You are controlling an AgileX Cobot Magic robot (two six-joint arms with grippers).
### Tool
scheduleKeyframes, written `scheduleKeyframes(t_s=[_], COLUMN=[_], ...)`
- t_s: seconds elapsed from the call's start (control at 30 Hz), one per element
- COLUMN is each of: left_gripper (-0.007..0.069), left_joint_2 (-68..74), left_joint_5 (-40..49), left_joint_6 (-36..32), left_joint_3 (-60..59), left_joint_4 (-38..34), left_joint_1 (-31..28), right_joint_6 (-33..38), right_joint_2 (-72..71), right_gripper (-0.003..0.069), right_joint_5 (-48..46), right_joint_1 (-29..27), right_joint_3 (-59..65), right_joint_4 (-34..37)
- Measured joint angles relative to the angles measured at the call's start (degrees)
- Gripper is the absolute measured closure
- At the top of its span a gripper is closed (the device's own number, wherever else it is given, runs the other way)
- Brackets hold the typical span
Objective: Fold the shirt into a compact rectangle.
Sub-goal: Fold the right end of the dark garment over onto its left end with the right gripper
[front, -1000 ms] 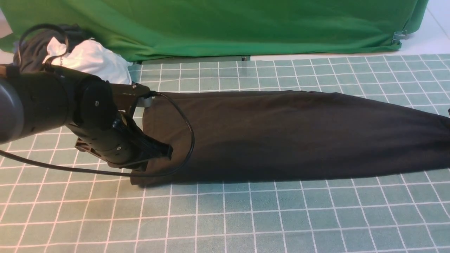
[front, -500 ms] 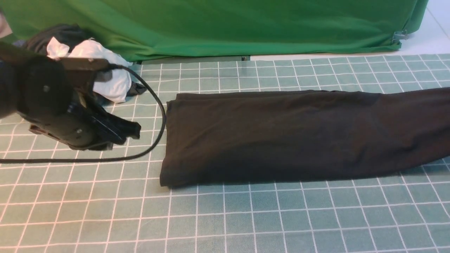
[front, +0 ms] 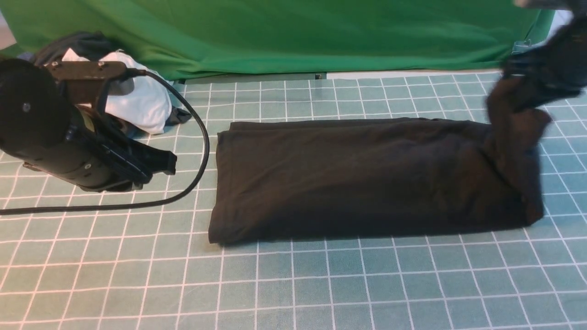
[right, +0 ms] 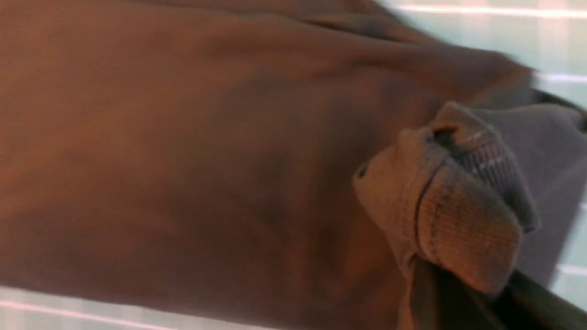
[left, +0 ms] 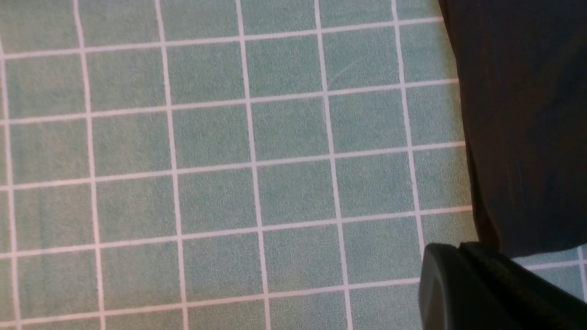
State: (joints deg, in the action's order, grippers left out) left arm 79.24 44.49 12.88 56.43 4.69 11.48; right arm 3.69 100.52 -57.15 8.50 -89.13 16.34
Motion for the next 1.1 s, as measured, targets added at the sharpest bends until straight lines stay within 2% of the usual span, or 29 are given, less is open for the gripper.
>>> scheduleKeyframes(t_s=[0.23,0.53,0.73,0.93,1.03,1.1], left_gripper=[0.0613,0.0613,0.0613,0.0613,0.0613,0.0613], left_joint_2=[-0.1,-0.1,-0.1,-0.1,-0.1,-0.1], left_joint_5=[0.2,0.2,0.3,0.3,0.3,0.3], left_joint_6=[-0.3,-0.5,-0.7,-0.7,-0.9,-0.9], left_joint_3=[0.0,0.0,0.0,0.0,0.0,0.0], left_joint_4=[-0.3,-0.3,-0.3,-0.3,-0.4,-0.4], left_joint_1=[0.0,0.0,0.0,0.0,0.0,0.0], right_joint_6=[-3.7,-4.8,-6.2,-7.2,-8.5,-9.1], right_joint_2=[3.9,13.0,19.7,26.2,28.8,30.0], right_gripper=[0.0627,0.0627,0.0627,0.0620,0.0579,0.0524], right_joint_5=[5.1,9.5,11.2,11.8,13.3,14.7], right_joint_1=[12.5,23.6,28.9,31.7,32.5,32.9], right_joint_3=[-2.8,-10.9,-16.0,-20.1,-21.2,-21.5], right_joint_4=[3.5,11.0,12.2,14.1,15.1,16.9])
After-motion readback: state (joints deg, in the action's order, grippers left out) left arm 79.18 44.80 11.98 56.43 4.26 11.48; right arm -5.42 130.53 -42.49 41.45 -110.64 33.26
